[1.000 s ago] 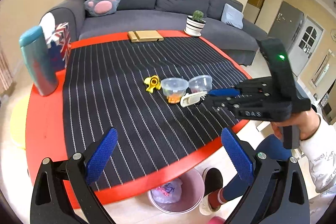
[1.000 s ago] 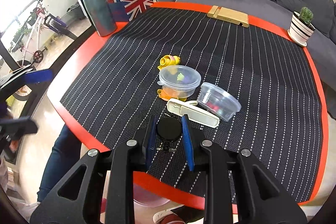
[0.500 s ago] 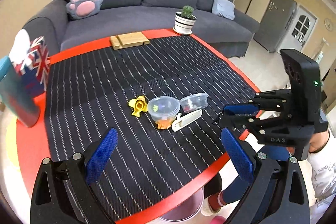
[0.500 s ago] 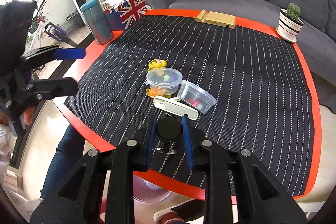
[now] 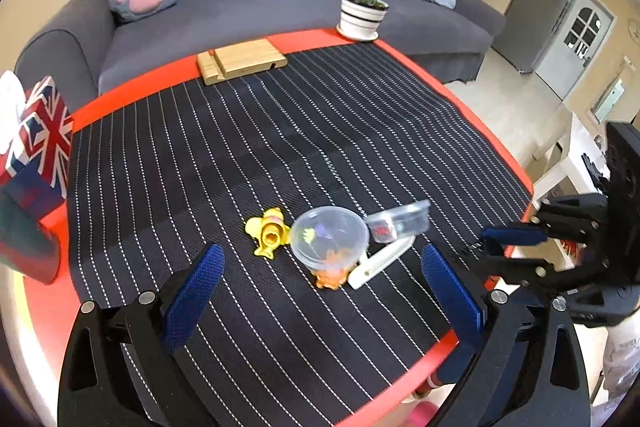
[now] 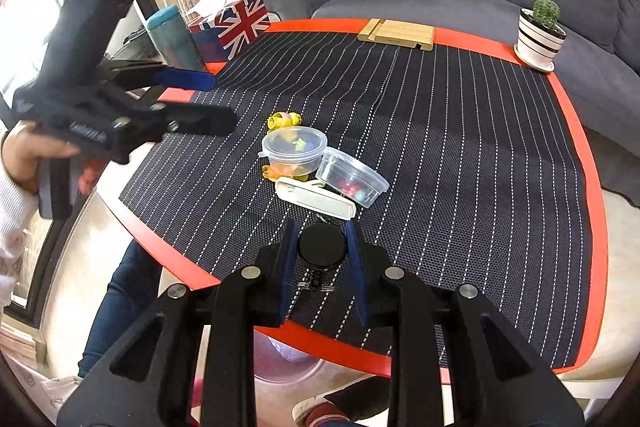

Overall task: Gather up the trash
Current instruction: 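Lift the black reel with the right tool while the left tool grasps the clear orange-filled container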

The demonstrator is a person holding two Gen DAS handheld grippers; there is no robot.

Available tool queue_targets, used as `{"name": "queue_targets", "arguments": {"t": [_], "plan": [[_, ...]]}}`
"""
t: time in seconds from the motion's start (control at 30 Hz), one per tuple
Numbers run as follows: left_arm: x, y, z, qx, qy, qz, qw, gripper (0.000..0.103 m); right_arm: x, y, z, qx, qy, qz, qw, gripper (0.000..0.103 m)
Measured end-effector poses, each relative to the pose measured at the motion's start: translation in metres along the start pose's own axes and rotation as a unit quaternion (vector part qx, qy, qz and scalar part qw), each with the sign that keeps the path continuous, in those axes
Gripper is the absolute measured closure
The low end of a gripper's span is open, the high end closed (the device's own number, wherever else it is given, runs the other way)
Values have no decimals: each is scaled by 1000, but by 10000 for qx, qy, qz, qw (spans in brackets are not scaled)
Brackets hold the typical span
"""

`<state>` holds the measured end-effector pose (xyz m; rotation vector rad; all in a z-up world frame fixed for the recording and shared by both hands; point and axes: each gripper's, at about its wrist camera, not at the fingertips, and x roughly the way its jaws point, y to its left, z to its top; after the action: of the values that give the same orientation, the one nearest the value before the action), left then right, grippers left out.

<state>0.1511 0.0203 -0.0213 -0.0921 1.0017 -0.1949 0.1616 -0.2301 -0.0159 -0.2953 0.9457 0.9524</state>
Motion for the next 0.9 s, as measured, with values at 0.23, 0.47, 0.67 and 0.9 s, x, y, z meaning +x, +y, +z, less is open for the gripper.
{"name": "queue_targets", "arguments": {"t": [0.23, 0.47, 0.67, 0.9], "plan": [[24, 8, 7, -177, 396, -161, 9989, 8, 1, -3, -1, 42, -2, -15, 10000, 79], [47, 5, 9, -282, 735, -355, 9963, 8, 1, -6, -4, 92, -5, -27, 10000, 79], [63, 1, 8, -273, 922, -375, 9947, 9, 1, -10, -6, 128, -10, -33, 9999, 79], [71, 0, 8, -272, 940, -367, 9945, 23, 4, -14, -8, 166, 8, -32, 9999, 79]]}}
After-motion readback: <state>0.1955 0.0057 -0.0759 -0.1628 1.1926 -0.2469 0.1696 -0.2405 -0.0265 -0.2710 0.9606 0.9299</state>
